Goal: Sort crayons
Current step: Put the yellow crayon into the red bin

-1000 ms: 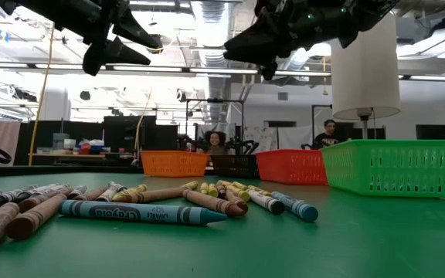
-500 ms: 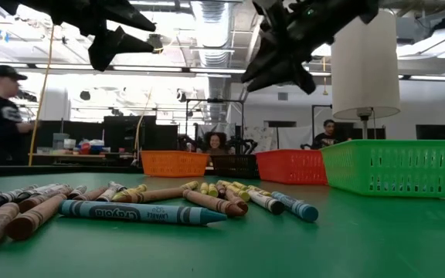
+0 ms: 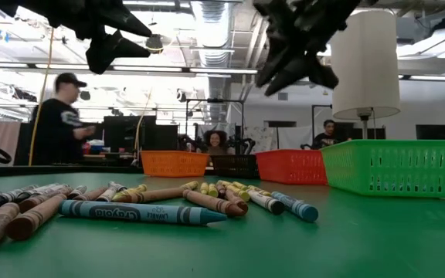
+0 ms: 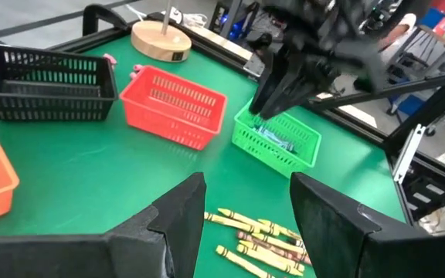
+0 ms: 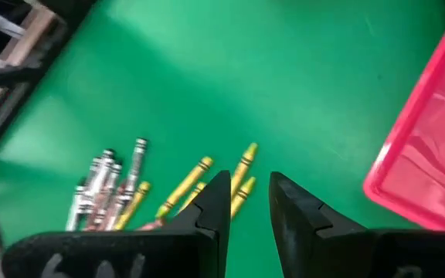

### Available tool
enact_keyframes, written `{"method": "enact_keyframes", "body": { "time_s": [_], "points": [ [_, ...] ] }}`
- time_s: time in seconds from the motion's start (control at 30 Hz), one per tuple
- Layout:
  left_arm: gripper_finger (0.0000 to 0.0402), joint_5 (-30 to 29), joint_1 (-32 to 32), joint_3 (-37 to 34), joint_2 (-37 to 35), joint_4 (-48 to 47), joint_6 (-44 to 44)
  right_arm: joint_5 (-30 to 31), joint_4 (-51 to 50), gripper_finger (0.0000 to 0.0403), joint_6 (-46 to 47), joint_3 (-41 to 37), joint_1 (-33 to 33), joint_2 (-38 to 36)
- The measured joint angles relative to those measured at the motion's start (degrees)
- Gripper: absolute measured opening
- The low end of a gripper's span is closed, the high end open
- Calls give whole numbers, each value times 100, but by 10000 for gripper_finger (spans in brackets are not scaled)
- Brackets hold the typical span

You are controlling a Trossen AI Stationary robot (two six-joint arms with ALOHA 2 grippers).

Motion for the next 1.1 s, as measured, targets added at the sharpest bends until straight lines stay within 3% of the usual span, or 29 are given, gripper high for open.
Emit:
{"method": "enact_keyframes", "body": {
  "time_s": [0.23,0.63,0.8,1.1],
  "points": [
    [180,-3,0,0,-2,-18,2,-517,282,95,-81,305,-8,1063],
    [180,-11,0,0,-2,-35,90,-288,-1716,95,-858,2488,-82,2781],
    [180,-11,0,0,-2,-44,90,-410,-2013,95,-1210,2942,-67,3106],
    [180,-26,-1,0,-2,-41,144,-577,-2017,119,-1347,2820,-73,3124]
  ]
}}
